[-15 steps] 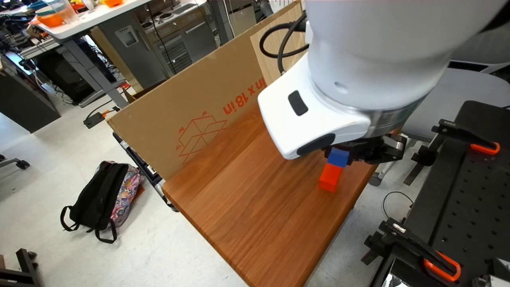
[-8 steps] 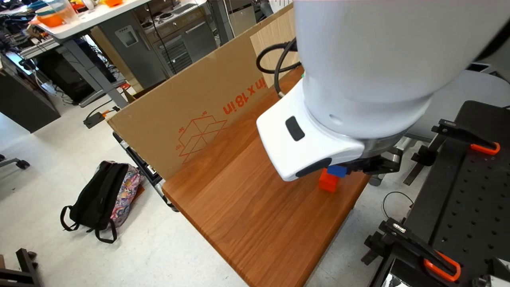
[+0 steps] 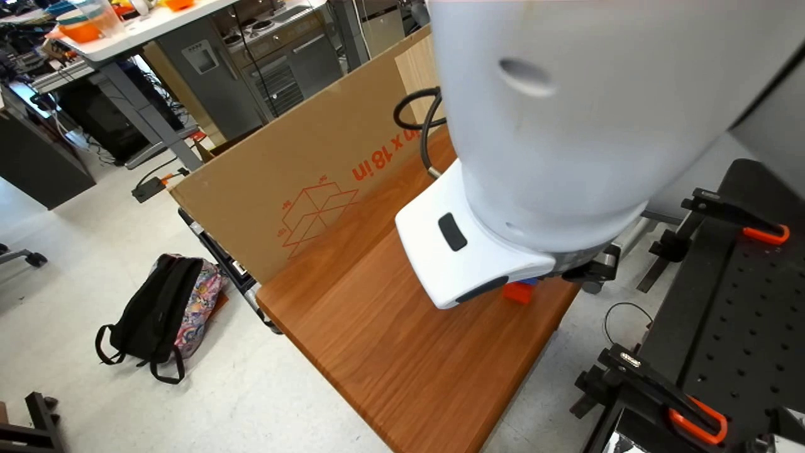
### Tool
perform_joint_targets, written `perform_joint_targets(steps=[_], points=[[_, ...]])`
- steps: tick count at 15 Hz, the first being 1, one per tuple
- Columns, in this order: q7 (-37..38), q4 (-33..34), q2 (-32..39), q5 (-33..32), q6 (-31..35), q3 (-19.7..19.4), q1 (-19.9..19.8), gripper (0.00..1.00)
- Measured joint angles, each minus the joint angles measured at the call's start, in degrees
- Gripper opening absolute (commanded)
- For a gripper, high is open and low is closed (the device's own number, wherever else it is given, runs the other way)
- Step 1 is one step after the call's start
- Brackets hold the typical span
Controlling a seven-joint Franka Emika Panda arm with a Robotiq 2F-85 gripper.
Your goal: Pick up the blue block and place it on top of the orange block
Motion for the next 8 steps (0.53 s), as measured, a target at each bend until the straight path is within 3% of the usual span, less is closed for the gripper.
perform_joint_targets(steps=[2, 3, 4, 6, 8], points=[[1.38, 0.63, 0.66, -1.12, -0.87, 0.0, 0.34, 0.08], [2.02, 0.96, 1.02, -1.48, -1.49, 0.02, 0.56, 0.2], [2.51, 1.28, 1.35, -1.58, -2.08, 0.08, 0.75, 0.58], [3.54, 2.0, 1.88, -1.6, -3.78, 0.39, 1.02, 0.65], [4.47, 2.66, 2.27, -1.6, -5.48, 0.74, 1.14, 0.81]])
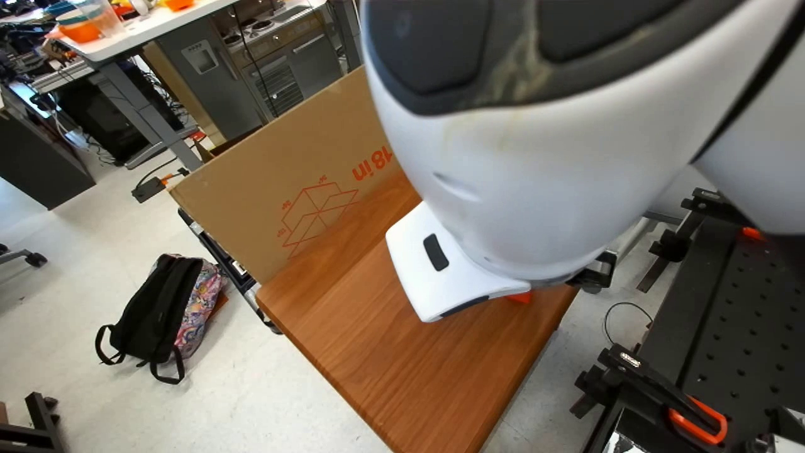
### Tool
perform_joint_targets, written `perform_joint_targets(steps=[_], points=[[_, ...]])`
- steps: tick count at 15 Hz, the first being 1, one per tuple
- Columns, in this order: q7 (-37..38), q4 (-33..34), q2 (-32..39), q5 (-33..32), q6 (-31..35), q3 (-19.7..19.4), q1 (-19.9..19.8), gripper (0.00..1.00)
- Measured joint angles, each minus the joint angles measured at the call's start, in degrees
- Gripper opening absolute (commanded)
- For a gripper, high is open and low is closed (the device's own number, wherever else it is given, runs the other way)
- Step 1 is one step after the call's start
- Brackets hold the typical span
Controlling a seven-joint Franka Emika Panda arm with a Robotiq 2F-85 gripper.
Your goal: Pick up the blue block and place it on top of the orange block
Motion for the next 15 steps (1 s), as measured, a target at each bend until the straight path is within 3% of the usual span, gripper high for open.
perform_joint_targets(steps=[3, 6, 9, 12, 15], points=[[0.77, 0.94, 0.1, 1.55, -1.36, 0.18, -0.15, 0.99], [-2.58, 2.2, -1.09, 11.43, -1.71, 0.72, -2.43, 1.0], [-11.44, 3.24, -4.78, 25.54, -5.79, 2.84, -8.95, 1.0], [-16.24, 6.26, -8.82, 36.02, -13.57, 0.45, -11.78, 1.0], [-14.6, 10.21, -9.99, 40.33, -18.06, -3.12, -12.17, 1.0]])
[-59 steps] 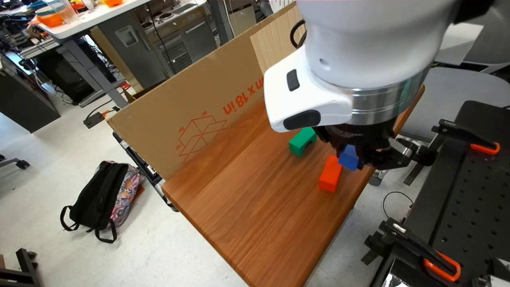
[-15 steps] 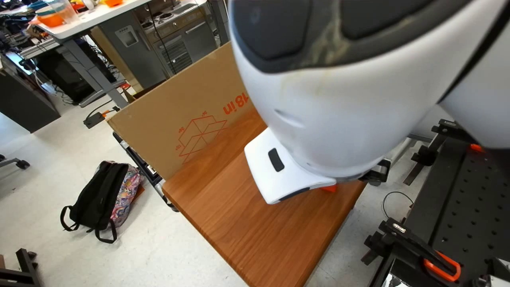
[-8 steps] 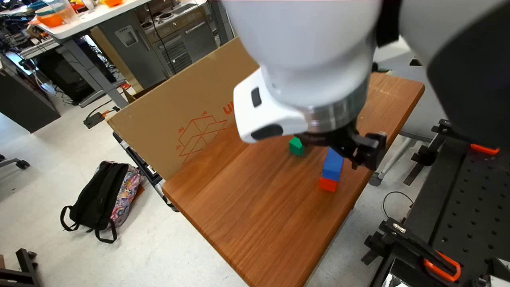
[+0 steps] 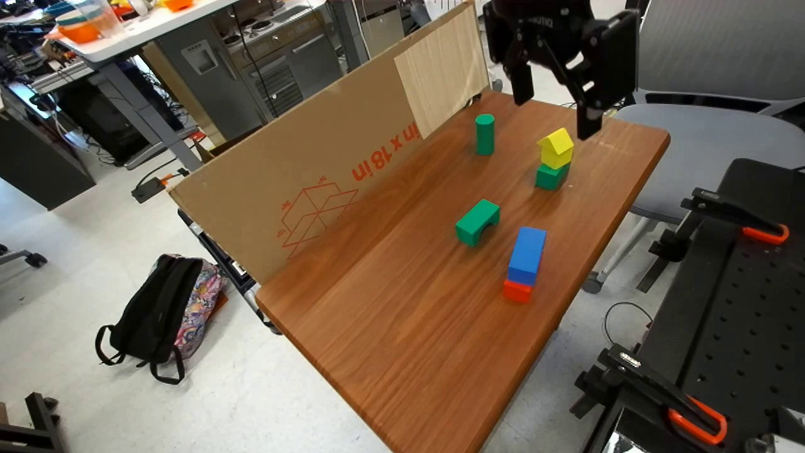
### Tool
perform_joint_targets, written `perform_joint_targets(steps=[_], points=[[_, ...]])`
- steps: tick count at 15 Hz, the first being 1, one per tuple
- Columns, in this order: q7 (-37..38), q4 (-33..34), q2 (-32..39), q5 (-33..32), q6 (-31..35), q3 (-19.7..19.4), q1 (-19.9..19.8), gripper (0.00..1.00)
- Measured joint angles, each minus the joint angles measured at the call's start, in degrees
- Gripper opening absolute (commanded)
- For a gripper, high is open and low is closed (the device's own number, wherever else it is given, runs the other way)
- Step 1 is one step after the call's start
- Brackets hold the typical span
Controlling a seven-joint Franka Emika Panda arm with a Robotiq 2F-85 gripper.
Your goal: Pick up the blue block and place it on top of the orange block
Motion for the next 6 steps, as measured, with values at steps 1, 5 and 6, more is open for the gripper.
perform_joint_targets(steps=[1, 5, 6], points=[[1.4, 1.34, 0.31, 0.82, -0.77, -0.92, -0.04, 1.0], [8.59, 5.9, 2.99, 3.38, -1.32, -3.77, -0.23, 1.0], [9.94, 6.9, 3.99, 3.43, -1.33, -4.24, -0.31, 1.0]])
